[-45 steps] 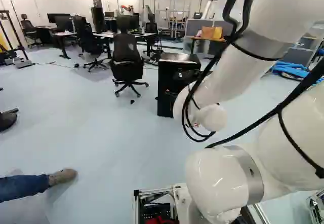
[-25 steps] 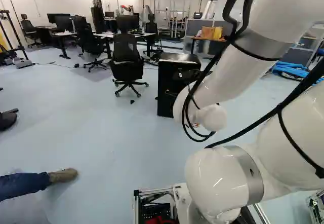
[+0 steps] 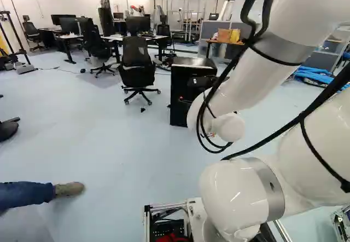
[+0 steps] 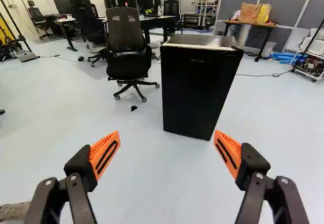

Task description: Grab a drink from the fridge

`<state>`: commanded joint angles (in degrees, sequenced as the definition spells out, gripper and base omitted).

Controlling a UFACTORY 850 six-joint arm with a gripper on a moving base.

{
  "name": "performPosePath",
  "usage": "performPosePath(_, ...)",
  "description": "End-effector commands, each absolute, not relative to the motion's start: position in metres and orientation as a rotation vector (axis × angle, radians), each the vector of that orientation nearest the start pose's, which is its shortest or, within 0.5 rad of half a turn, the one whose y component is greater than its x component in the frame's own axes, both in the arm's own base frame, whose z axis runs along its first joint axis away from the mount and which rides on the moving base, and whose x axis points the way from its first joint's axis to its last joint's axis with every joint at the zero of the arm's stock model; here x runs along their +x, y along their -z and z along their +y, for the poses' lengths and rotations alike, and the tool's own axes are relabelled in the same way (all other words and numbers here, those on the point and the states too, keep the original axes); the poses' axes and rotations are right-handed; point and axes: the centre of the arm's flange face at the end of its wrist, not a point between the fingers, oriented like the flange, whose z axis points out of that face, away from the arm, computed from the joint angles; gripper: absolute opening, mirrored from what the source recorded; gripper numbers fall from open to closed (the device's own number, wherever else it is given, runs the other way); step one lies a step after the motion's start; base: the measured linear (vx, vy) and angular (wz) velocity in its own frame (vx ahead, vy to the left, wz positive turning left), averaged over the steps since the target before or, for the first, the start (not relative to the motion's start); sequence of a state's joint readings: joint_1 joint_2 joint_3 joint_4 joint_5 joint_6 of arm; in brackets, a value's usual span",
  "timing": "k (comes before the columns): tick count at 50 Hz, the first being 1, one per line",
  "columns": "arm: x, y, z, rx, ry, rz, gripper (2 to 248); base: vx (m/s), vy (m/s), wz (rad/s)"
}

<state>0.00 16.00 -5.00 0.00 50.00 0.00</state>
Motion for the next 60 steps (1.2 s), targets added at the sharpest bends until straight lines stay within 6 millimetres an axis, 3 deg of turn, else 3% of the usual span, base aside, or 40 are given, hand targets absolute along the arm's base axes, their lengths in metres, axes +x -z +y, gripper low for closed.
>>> performPosePath(60,0.2703,-0.3656,0.0,-2.558,1.824,0.0,247,0.044,0.007,-0.004)
